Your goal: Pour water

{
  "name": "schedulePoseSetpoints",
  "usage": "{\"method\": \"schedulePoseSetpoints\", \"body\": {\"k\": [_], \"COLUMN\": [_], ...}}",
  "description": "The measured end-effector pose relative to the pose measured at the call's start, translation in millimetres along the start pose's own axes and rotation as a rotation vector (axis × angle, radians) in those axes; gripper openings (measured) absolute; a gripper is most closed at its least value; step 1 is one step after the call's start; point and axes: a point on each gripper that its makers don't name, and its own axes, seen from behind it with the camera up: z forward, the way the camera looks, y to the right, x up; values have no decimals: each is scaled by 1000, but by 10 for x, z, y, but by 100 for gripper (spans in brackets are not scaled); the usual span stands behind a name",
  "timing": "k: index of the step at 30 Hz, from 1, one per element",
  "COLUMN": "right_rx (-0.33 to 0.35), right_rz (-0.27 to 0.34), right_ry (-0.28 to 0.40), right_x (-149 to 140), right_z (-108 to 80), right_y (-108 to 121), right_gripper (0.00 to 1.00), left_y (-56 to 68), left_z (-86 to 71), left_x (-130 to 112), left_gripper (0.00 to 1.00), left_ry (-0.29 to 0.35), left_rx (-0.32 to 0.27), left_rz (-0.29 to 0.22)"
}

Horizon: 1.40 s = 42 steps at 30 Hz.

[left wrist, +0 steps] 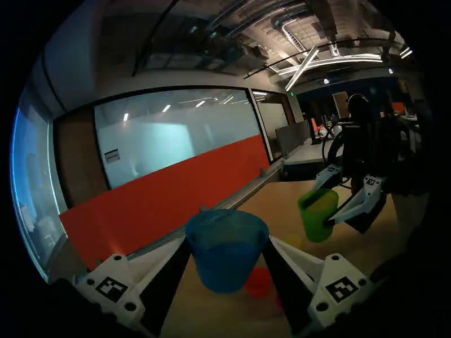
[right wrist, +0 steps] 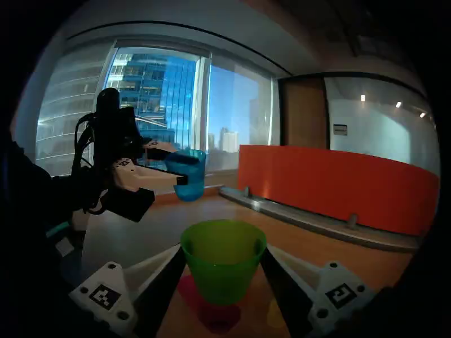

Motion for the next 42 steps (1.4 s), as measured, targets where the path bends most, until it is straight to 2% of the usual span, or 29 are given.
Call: {"method": "schedulePoseSetpoints", "body": {"k": [24,32,42], "right_rx": [100,121,138], "right_rz": [12,11,8], "right_ry": [20,18,19], "right_x": [14,10,42], "right_z": [257,333,412], "right_y": [-330,-378,-425], "right_gripper": [90,90,90], "left_y": [148,222,288], "left_z": [28,35,60], "left_x": [489,586,651], "left_gripper": [85,85,85], "left_ry": [20,21,18], "left_rx": [37,43,47], "left_rz": [272,364,456]}}
